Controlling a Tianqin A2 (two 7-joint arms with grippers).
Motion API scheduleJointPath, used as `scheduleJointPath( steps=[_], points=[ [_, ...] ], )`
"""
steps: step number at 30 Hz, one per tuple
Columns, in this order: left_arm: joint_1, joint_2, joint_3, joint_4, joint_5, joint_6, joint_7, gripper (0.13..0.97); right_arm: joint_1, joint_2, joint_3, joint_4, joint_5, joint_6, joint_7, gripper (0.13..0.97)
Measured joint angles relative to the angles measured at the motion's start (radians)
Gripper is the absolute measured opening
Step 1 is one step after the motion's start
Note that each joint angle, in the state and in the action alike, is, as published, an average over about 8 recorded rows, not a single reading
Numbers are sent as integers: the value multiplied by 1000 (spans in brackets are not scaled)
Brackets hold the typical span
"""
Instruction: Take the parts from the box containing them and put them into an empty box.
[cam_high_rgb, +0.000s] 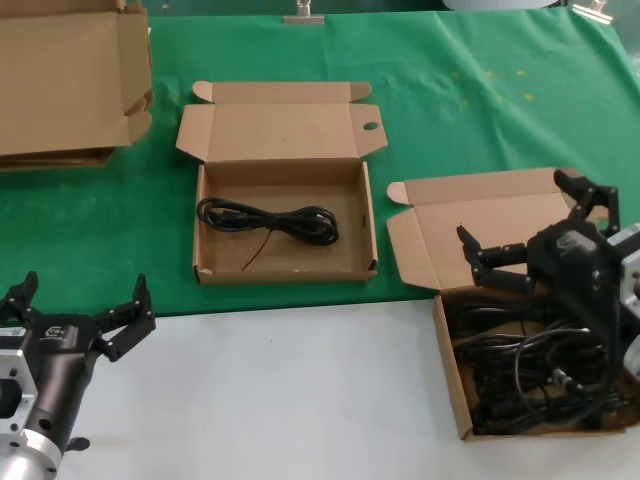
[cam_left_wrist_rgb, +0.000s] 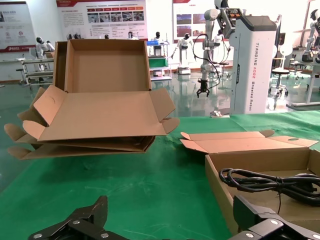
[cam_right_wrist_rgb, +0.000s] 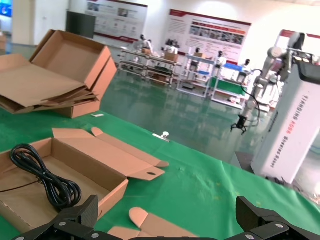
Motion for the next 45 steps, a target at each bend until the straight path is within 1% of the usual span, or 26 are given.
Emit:
scheduleJointPath(
  steps=[1, 9, 18, 31, 45],
  points=[
    [0, 0, 0, 0, 0, 0, 0, 818, -10, -7, 4, 3, 3, 7, -1, 966],
    [0, 0, 0, 0, 0, 0, 0, 924, -87, -59, 38, 25, 23, 60, -7, 966],
    [0, 0, 0, 0, 0, 0, 0, 965, -176, -119, 76, 51, 47, 121, -14, 966],
    [0, 0, 0, 0, 0, 0, 0, 966, -294, -199, 127, 86, 79, 202, -24, 966],
    [0, 0, 0, 0, 0, 0, 0, 966, -309, -209, 134, 90, 83, 212, -25, 966]
  ],
)
